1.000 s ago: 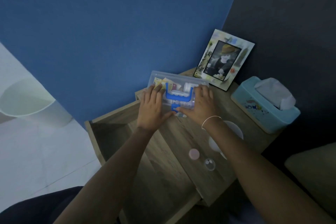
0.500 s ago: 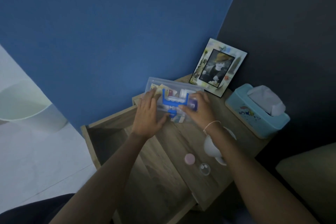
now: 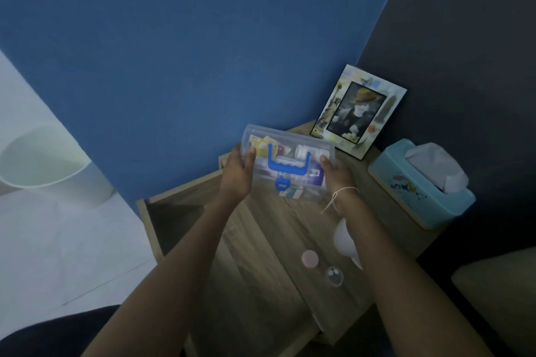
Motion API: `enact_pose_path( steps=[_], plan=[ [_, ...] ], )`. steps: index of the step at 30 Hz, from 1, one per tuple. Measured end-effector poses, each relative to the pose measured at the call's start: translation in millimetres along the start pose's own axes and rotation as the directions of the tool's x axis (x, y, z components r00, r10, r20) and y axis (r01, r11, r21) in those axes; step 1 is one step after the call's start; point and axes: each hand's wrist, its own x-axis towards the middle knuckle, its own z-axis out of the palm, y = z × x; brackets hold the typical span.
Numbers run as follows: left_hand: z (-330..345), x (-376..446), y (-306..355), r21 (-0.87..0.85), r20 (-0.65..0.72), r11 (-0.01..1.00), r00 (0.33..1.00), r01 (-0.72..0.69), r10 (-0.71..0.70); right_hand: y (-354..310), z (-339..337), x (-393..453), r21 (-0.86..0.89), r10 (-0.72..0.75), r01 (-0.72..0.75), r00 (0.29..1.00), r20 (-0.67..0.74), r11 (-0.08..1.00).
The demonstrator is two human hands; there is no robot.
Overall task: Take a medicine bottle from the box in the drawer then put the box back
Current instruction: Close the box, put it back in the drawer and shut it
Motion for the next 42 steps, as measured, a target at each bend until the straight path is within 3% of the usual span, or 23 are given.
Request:
enact_pose_path(
  steps=[5,8,12,16,19,22,33,42],
  plan=[
    [-9.3,-11.5,10.0,-0.094,0.032,0.994,0.998,0.058,-0.055,-6.2,5.0,-14.6,0.053,0.044,-0.043,0.999,-0.022,0.998],
    [-31.8,-24.0,10.6,-0.052,0.028,0.996,0.997,0.076,-0.075,-10.0,6.6,-40.6,0.062,0.052,-0.052,0.999,0.000,0.997],
    [-80.9,-34.6,14.7,0.088,-0.015,0.989,0.993,0.121,-0.120,-17.0,14.7,-97.4,0.142,-0.080,0.073,0.996,0.047,0.987],
    [-131.6,-45.2,25.6,0.216,0.053,0.976,0.998,0.019,-0.031,-16.7,25.0,-162.9,0.256,-0.208,0.169,0.969,0.134,0.952],
    [-152.5,-61.2,19.5,0.410,0.081,0.912,0.996,-0.003,-0.034,2.3,37.9,-209.2,0.242,-0.253,0.201,0.945,0.208,0.949],
    [-158.6,-81.8,-3.6,0.516,0.119,0.856,0.987,0.034,-0.112,32.9,58.1,-243.4,0.167,-0.200,0.165,0.954,0.222,0.972],
    [-130.4,-70.7,-48.2,0.530,0.335,0.844,0.935,-0.083,-0.118,104.8,100.7,-258.6,-0.198,-0.192,0.209,0.976,0.097,0.958],
    [-101.1,-42.3,-104.3,0.595,0.457,0.802,0.842,-0.049,-0.287,148.2,128.2,-232.4,-0.164,-0.010,0.035,0.988,0.152,0.986]
  ],
)
